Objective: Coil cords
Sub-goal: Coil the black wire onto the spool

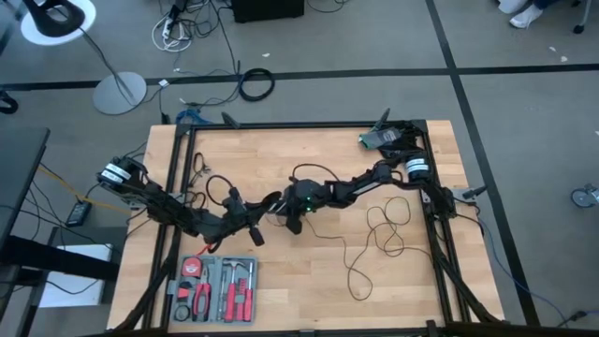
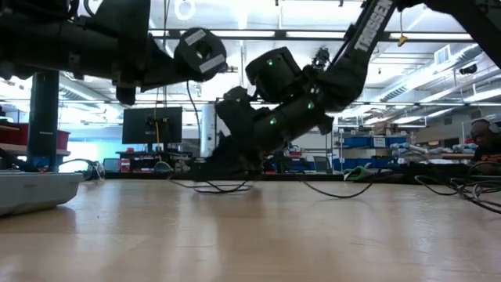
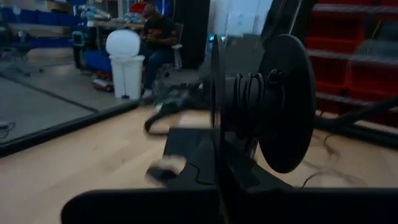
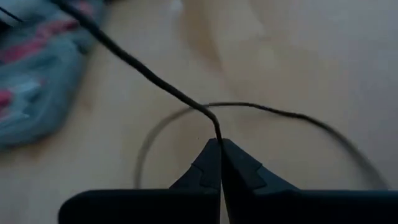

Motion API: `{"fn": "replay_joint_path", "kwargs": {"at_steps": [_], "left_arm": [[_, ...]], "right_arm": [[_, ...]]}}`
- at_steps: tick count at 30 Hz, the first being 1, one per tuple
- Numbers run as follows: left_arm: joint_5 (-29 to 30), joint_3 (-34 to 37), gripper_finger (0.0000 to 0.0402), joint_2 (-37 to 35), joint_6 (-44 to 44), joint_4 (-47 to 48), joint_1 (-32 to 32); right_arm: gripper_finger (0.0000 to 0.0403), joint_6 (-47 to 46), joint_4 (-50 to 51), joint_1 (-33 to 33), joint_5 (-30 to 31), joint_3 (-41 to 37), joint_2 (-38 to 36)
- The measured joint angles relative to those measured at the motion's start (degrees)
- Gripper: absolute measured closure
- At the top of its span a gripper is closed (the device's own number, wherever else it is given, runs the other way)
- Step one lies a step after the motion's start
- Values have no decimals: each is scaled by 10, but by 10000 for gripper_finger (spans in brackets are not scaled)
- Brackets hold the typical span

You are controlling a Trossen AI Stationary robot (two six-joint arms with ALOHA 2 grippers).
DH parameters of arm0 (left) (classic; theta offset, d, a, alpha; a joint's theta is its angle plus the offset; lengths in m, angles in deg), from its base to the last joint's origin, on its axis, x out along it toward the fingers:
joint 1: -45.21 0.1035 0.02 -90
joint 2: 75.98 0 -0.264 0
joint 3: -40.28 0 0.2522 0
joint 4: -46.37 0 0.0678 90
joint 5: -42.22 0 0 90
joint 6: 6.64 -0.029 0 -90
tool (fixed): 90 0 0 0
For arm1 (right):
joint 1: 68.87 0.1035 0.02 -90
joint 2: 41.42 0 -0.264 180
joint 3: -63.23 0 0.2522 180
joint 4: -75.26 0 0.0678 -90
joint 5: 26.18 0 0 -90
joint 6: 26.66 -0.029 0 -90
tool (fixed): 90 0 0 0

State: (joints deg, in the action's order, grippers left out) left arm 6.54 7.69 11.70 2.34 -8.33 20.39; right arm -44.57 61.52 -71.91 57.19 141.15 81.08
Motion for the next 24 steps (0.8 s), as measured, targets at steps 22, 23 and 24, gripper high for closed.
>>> {"fn": "replay_joint_path", "kwargs": {"at_steps": [22,23,24], "left_arm": [[28,-18,401,0,123,182,12],[27,-22,401,0,121,184,12],[26,-26,401,0,115,187,12]], "right_arm": [[403,30,359,-5,184,32,-225],[403,30,380,-8,191,43,-223],[403,31,399,-11,199,52,-220]]}}
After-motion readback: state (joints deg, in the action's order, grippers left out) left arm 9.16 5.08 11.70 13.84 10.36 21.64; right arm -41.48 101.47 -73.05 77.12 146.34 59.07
